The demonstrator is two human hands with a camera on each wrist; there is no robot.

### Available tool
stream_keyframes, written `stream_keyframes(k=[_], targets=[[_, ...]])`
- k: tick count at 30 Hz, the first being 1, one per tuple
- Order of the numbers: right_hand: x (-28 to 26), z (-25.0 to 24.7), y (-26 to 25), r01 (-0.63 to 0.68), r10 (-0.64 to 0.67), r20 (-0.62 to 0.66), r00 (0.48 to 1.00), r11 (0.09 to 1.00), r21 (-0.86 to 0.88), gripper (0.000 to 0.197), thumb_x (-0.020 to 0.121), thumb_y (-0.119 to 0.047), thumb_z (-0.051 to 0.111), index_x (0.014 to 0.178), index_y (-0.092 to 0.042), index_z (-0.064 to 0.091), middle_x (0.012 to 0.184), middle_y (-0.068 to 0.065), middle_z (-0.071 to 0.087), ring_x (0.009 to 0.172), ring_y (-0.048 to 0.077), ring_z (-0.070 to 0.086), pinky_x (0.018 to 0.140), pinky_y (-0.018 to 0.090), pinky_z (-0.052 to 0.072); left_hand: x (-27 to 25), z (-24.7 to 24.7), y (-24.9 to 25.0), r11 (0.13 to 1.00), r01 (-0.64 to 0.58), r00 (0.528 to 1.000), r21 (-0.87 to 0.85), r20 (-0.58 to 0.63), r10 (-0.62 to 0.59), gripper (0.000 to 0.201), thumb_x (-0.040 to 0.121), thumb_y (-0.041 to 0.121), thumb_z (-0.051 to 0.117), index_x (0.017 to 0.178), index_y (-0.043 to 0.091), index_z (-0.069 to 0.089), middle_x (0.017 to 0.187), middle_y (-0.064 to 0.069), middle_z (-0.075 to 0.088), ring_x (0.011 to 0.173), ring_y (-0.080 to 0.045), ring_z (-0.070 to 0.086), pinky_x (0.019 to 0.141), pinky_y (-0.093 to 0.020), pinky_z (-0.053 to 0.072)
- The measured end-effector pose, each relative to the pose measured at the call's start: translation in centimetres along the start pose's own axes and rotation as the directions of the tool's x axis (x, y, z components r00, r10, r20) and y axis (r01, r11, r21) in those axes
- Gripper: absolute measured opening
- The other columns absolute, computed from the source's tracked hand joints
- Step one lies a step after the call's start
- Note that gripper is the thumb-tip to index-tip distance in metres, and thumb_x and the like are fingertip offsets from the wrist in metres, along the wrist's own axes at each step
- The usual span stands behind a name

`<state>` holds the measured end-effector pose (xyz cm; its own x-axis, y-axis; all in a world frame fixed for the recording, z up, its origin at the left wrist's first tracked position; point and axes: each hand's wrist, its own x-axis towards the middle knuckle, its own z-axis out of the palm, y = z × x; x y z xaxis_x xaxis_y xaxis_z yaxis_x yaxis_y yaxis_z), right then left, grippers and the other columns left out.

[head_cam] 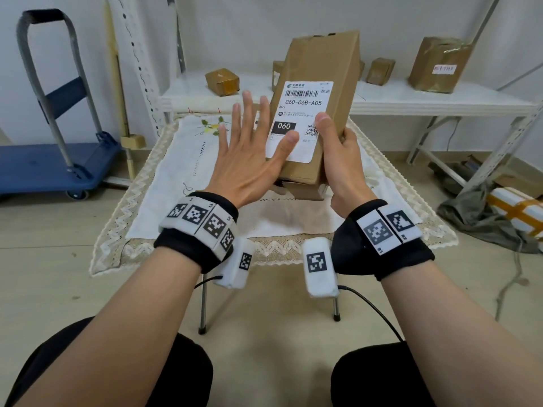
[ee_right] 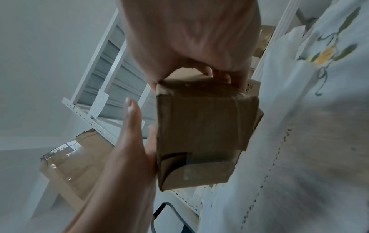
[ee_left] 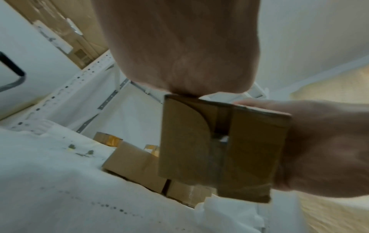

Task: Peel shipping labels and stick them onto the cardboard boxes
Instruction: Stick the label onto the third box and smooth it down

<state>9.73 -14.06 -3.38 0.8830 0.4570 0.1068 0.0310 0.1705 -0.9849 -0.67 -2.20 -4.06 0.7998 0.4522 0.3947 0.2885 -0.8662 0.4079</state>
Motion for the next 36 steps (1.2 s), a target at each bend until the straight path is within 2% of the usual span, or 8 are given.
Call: stream_keyframes(k=[5,10,14,19,26,33,34,36], targets=[[0.1,-0.7,-0.4,-0.048,0.052,0.052,0.997,0.996,-0.073,0.08,0.082,-0.064,0.065,0.147,-0.023,0.047,0.129,-0.007,0.07,0.108,0.014,0.072,0.086,0.037,0.062,0.2,-1.3,-0.9,0.998,0.035,0.999,-0.045,-0.004,-0.036,0.088,0.093,0.076,0.008,0.16,0.024,-0.019,0.165,0.0,-0.031,0.154,-0.018,-0.024,0.124,-0.051,-0.014],[-0.8,-0.6,-1.5,-0.033,0.051,0.15,0.987,0.993,-0.116,0.051,0.095,-0.051,0.064,0.137,-0.023,0.058,0.12,-0.006,0.074,0.101,0.011,0.074,0.083,0.032,0.061,0.3,-2.4,0.2,0.993,-0.11,0.992,0.048,-0.06,0.113,0.088,0.091,0.076,0.008,0.161,0.028,-0.015,0.166,-0.001,-0.028,0.154,-0.022,-0.025,0.122,-0.05,-0.015],[-1.6,0.0,-1.4,-0.017,0.056,0.222,0.973,0.985,-0.172,0.048,0.095,-0.051,0.064,0.135,-0.024,0.06,0.115,-0.005,0.074,0.097,0.01,0.075,0.081,0.03,0.062,0.9,-2.3,0.1,0.977,-0.13,0.987,0.167,-0.071,0.144,0.083,0.094,0.075,0.011,0.161,0.031,-0.013,0.166,-0.003,-0.028,0.153,-0.024,-0.026,0.124,-0.056,-0.012],[-1.8,0.0,-0.9,0.021,0.048,0.299,0.953,0.975,-0.222,0.053,0.092,-0.051,0.068,0.135,-0.022,0.061,0.118,-0.005,0.075,0.1,0.012,0.074,0.089,0.034,0.06,1.5,-3.1,-1.5,0.986,-0.077,0.988,0.148,-0.119,0.095,0.085,0.092,0.076,0.007,0.161,0.03,-0.011,0.167,-0.006,-0.026,0.154,-0.027,-0.023,0.123,-0.057,-0.011],[-2.3,0.1,-1.3,-0.002,0.1,0.354,0.93,0.964,-0.266,0.043,0.096,-0.044,0.065,0.131,-0.02,0.064,0.109,-0.004,0.079,0.09,0.014,0.077,0.077,0.028,0.061,1.5,-4.2,-3.8,0.993,0.062,0.989,0.102,-0.14,-0.047,0.08,0.099,0.07,0.013,0.161,0.025,-0.014,0.166,-0.007,-0.029,0.154,-0.029,-0.023,0.123,-0.061,-0.009],[-2.4,0.9,-1.1,0.004,0.101,0.361,0.927,0.96,-0.28,0.042,0.094,-0.048,0.067,0.127,-0.024,0.066,0.112,-0.005,0.077,0.098,0.012,0.075,0.094,0.035,0.059,1.5,-4.1,-1.8,0.989,-0.05,0.983,0.139,-0.167,0.074,0.084,0.095,0.072,0.01,0.161,0.026,-0.012,0.167,-0.01,-0.026,0.154,-0.03,-0.022,0.122,-0.059,-0.012],[-2.4,1.1,-1.0,0.012,0.101,0.375,0.921,0.958,-0.287,0.049,0.092,-0.051,0.068,0.132,-0.024,0.064,0.116,-0.005,0.076,0.1,0.012,0.075,0.096,0.035,0.058,1.5,-4.0,-2.0,0.99,-0.04,0.985,0.137,-0.161,0.062,0.085,0.094,0.073,0.009,0.161,0.026,-0.011,0.167,-0.009,-0.026,0.154,-0.03,-0.022,0.123,-0.059,-0.012],[-2.0,1.2,-0.7,0.02,0.102,0.374,0.922,0.951,-0.309,0.081,0.078,-0.065,0.073,0.145,-0.024,0.053,0.131,-0.004,0.07,0.11,0.013,0.072,0.103,0.04,0.055,1.7,-3.9,-2.8,0.993,-0.001,0.988,0.12,-0.151,0.019,0.086,0.092,0.075,0.006,0.161,0.027,-0.012,0.166,-0.008,-0.027,0.154,-0.029,-0.023,0.123,-0.059,-0.011]])
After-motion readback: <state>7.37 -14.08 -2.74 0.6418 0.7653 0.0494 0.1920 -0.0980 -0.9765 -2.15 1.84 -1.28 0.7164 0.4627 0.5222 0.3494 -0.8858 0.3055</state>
